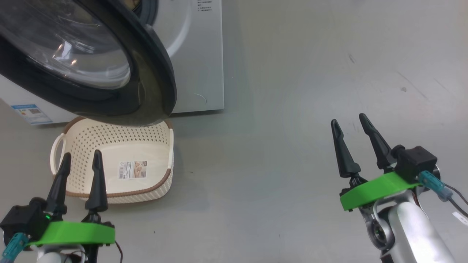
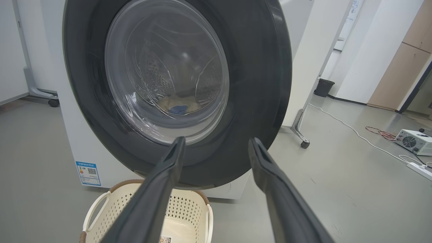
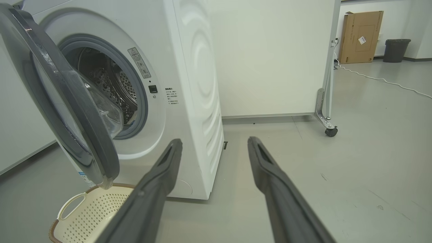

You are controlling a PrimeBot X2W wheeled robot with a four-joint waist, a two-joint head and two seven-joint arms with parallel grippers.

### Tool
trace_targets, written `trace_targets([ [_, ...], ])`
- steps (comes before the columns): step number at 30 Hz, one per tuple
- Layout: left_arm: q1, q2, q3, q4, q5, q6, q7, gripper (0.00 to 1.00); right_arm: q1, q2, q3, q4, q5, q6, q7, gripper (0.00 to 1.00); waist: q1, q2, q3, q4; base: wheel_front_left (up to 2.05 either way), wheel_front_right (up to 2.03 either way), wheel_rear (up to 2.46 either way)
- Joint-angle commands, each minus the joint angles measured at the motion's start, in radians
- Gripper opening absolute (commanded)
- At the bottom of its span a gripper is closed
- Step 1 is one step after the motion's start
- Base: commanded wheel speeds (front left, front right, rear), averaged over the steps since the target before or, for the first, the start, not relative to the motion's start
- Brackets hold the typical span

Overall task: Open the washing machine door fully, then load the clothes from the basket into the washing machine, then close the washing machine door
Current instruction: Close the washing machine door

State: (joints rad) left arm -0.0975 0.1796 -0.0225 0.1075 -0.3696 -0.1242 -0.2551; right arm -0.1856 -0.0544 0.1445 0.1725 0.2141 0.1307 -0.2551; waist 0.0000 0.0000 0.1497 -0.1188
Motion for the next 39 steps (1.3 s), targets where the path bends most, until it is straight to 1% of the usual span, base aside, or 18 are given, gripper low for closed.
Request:
trace_targets([
  [1, -0.036, 0.015, 0.039, -0.026, 0.011, -0.007, -0.007, 1.00, -0.010, 0.004, 0.016, -0.029, 0.005, 0.000, -0.007, 1.00, 0.0000, 0.0000, 0.000, 0.001, 0.00, 0.00, 0.00],
  [25, -0.038, 0.010, 0.029, -0.021, 0.015, -0.007, -0.007, 1.00, -0.014, 0.004, 0.017, -0.026, 0.008, 0.000, -0.007, 1.00, 0.0000, 0.0000, 0.011, 0.003, 0.00, 0.00, 0.00],
  [26, -0.038, 0.009, 0.029, -0.021, 0.014, -0.007, -0.007, 1.00, -0.014, 0.004, 0.018, -0.025, 0.009, 0.000, -0.007, 0.98, 0.0000, 0.0000, 0.012, 0.004, 0.00, 0.00, 0.00],
  [28, -0.039, 0.009, 0.026, -0.021, 0.013, -0.007, -0.007, 1.00, -0.014, 0.004, 0.020, -0.020, 0.011, 0.000, -0.007, 0.26, 0.0000, 0.0000, 0.013, 0.006, 0.00, 0.00, 0.00],
  [29, -0.039, 0.009, 0.025, -0.021, 0.013, -0.007, -0.007, 1.00, -0.014, 0.004, 0.025, -0.008, 0.010, 0.000, -0.007, 0.00, 0.0000, 0.0000, 0.013, 0.007, 0.00, 0.00, 0.00],
  [34, -0.048, 0.008, 0.016, -0.019, 0.011, -0.007, -0.007, 1.00, -0.034, 0.004, 0.015, 0.010, 0.011, 0.000, -0.007, 0.00, 0.0000, 0.0000, 0.026, 0.019, 0.00, 0.00, 0.00],
  [39, -0.072, 0.009, -0.002, -0.016, 0.008, -0.007, -0.007, 1.00, -0.084, 0.004, -0.013, -0.009, -0.006, 0.000, -0.007, 0.00, 0.0000, 0.0000, 0.057, 0.043, 0.00, 0.00, 0.00],
])
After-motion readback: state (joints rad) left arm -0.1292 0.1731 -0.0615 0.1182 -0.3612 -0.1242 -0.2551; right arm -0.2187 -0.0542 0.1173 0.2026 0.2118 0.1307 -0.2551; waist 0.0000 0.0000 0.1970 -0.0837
